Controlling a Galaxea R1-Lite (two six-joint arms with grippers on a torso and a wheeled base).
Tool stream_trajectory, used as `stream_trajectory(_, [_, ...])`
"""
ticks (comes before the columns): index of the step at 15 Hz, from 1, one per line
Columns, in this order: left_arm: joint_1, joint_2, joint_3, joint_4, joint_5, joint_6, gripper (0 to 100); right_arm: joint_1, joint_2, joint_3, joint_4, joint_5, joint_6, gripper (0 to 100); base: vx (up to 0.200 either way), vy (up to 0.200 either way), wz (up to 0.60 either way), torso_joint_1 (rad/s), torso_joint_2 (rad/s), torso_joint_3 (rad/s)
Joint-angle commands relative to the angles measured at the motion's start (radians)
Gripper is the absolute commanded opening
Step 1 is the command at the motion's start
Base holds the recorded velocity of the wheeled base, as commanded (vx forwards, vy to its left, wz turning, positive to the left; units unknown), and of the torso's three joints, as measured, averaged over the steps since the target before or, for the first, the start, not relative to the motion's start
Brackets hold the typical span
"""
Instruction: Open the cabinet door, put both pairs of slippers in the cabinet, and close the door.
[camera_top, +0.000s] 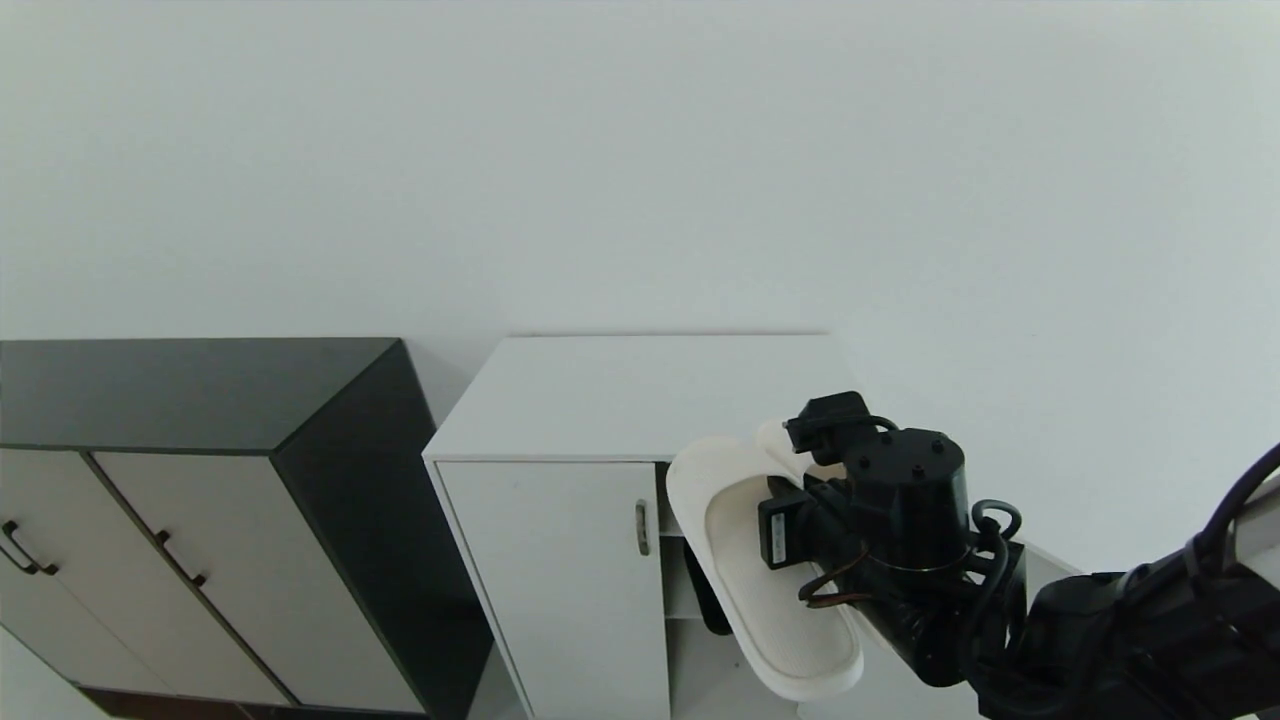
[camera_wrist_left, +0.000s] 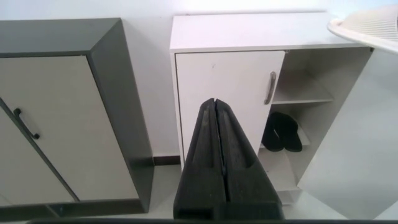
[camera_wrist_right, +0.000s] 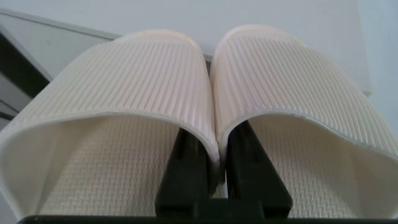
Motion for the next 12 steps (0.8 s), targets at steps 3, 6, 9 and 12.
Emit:
stream_trajectory(3, [0.000,0.001,0.000,0.000,0.000,-0.002,0,-0.001,-0.006,0.044,-0.015,0.003,-0.005,0,0.000,0.000,0.00,0.000,0.00,0.000])
stream_trajectory(6, [0.000,0.001,0.000,0.000,0.000,-0.002,0,0.001,-0.025,0.067,-0.039,0.002,-0.011,0,0.000,0.000,0.00,0.000,0.00,0.000])
stream_trajectory(9, [0.000,0.001,-0.002,0.000,0.000,-0.002,0,0.005,-0.039,0.082,-0.055,0.003,-0.022,0,0.000,0.000,0.00,-0.071,0.13,0.073])
stream_trajectory(12, [0.000,0.001,0.000,0.000,0.000,-0.002,0,0.028,-0.057,0.115,-0.070,-0.003,-0.045,0,0.000,0.000,0.00,-0.152,0.35,0.185])
